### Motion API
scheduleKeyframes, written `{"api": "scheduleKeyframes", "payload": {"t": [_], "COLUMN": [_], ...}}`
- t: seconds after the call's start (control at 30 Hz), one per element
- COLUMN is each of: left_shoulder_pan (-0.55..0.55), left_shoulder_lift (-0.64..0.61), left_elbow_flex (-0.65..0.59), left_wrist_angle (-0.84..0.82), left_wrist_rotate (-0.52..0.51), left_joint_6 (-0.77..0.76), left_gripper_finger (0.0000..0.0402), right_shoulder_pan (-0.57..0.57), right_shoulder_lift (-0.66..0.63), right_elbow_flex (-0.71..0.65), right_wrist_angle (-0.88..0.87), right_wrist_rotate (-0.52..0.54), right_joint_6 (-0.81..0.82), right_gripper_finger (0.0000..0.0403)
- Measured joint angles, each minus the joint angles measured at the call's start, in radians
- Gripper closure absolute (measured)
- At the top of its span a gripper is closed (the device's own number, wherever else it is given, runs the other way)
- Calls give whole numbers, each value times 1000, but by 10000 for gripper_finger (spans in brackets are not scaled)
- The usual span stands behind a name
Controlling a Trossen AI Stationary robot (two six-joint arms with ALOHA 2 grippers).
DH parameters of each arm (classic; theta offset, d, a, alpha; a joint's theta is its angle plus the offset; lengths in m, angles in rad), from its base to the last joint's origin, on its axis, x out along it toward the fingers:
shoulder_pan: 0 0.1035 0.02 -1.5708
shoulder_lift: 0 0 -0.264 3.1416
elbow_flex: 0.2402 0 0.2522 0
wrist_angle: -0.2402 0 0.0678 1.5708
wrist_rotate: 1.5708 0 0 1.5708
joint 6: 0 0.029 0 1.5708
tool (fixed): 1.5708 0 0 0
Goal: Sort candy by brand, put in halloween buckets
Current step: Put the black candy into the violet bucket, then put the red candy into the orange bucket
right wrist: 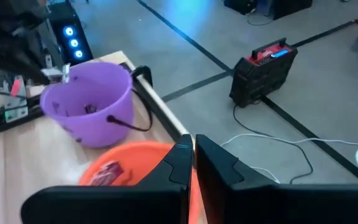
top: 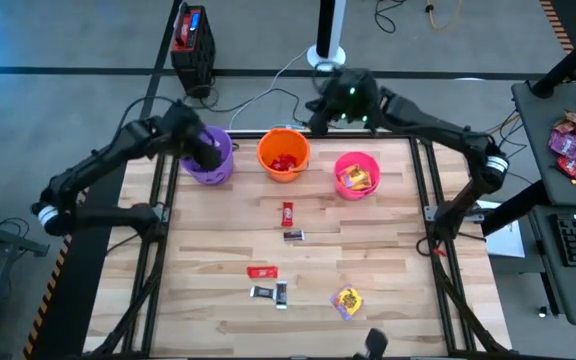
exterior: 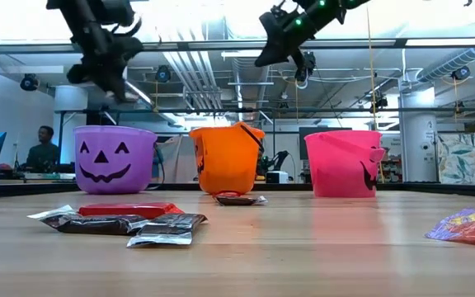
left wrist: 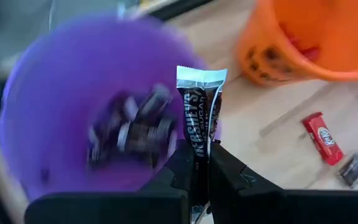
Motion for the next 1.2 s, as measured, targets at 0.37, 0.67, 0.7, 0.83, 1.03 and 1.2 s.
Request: {"api": "scheduleKeyframes", "payload": {"t": [0.37,0.67,0.7,0.83,1.03,1.2], "left_shoulder_pan": [112,119,119,123,128,129], "left_shoulder_lift": [250,436,441,453,448,447], "left_elbow_flex": [177,224,224,218,220,219], "left_wrist_angle": [-203,-294,-296,-299,-293,-293], "left_wrist_rotate": [20,7,0,-62,-123,-123], "left_joint_6": [54,155,155,150,149,160], "left_gripper_finger": [396,396,396,395,358,309], "right_shoulder_pan": [-121,-155,-158,-168,-173,-172], "right_shoulder_lift": [15,37,38,41,41,41], "right_elbow_flex": [11,11,11,10,10,10], "right_wrist_angle": [-2,-2,-2,-2,-2,-2], "right_wrist_rotate": [-64,-62,-63,-62,-62,-66], "right_joint_6": [-116,-170,-176,-189,-209,-149], "right_gripper_finger": [390,390,390,390,390,390]}}
